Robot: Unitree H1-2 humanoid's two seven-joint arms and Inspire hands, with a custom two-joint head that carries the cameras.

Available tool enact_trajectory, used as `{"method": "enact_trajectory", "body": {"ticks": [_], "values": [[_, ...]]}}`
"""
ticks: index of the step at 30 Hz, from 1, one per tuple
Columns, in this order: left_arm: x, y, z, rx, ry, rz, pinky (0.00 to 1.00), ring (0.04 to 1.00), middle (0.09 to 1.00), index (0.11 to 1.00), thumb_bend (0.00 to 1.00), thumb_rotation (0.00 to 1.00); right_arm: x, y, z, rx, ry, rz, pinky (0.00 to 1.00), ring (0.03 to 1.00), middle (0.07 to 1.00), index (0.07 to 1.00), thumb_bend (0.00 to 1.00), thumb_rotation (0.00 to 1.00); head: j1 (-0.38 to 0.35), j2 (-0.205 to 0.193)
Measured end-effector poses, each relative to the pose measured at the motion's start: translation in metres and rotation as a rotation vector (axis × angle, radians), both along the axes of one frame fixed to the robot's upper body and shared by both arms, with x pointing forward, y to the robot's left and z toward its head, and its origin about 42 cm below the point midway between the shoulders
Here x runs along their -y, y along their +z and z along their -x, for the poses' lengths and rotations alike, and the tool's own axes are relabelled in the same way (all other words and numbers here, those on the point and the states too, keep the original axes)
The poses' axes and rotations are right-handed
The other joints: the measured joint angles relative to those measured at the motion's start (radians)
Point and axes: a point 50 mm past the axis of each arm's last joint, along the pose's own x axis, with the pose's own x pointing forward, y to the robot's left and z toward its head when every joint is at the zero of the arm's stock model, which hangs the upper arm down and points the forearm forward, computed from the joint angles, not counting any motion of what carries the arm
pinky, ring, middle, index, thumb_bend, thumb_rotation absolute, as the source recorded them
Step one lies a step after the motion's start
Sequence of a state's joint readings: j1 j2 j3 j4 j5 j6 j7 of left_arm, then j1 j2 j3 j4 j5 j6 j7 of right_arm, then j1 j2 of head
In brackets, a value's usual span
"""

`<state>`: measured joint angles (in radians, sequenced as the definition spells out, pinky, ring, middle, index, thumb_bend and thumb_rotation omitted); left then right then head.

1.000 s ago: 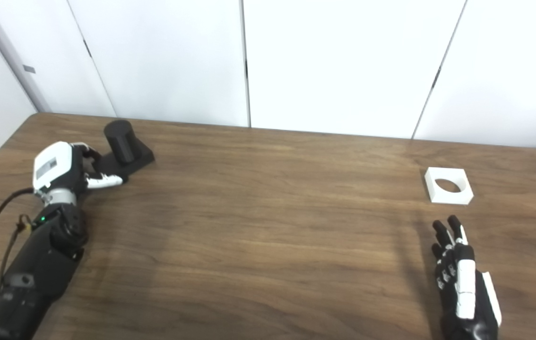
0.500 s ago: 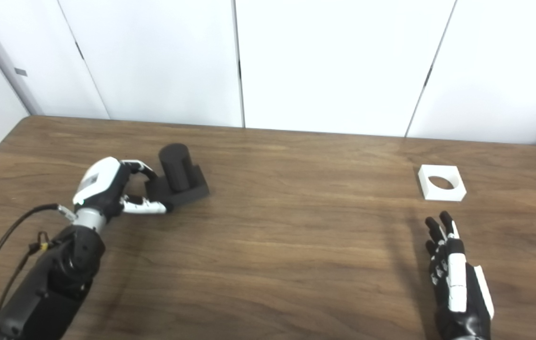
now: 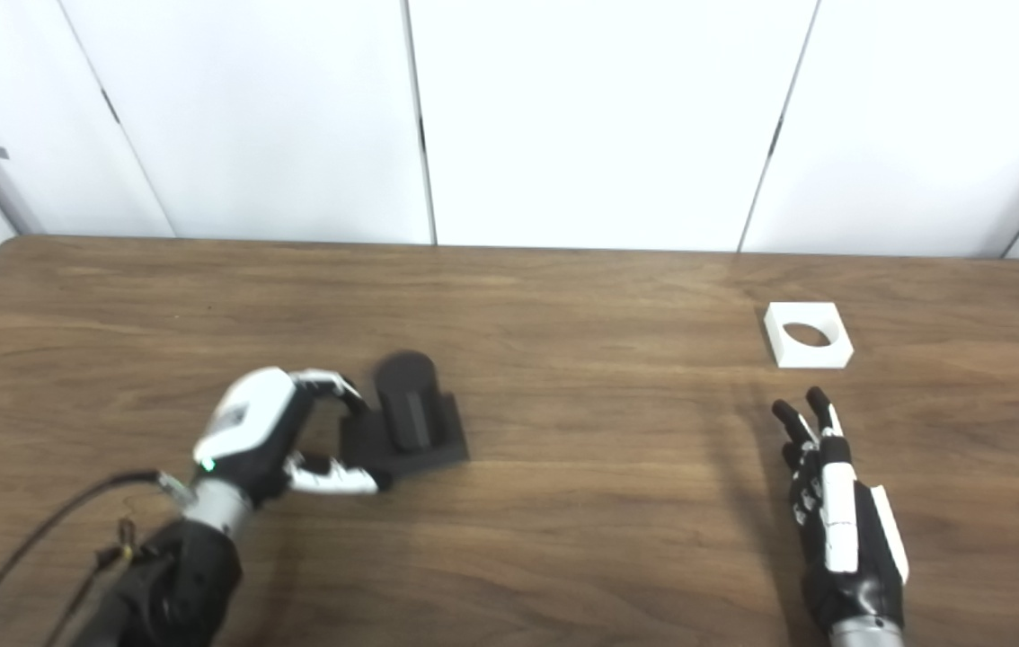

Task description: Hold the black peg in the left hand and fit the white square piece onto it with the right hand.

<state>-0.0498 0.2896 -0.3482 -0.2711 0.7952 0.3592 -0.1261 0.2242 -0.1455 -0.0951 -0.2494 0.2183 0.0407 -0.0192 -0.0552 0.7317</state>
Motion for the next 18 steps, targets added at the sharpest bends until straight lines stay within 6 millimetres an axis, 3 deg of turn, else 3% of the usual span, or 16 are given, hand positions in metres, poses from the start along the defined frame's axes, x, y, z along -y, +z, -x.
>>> {"method": "enact_trajectory", "body": {"ticks": [6, 18], "values": [[0.015, -0.003, 0.023, 0.015, -0.023, 0.017, 0.76, 0.831, 0.792, 0.489, 0.50, 0.06, -0.002, 0.003, -0.001, -0.003, 0.000, 0.002, 1.00, 0.994, 0.919, 1.000, 0.58, 1.00, -0.041, 0.046], [0.038, -0.011, 0.047, 0.040, -0.069, 0.055, 0.76, 0.818, 0.778, 0.490, 0.50, 0.06, -0.007, 0.006, -0.003, -0.015, -0.009, 0.019, 1.00, 0.985, 0.912, 1.000, 0.61, 1.00, -0.064, 0.074]]}}
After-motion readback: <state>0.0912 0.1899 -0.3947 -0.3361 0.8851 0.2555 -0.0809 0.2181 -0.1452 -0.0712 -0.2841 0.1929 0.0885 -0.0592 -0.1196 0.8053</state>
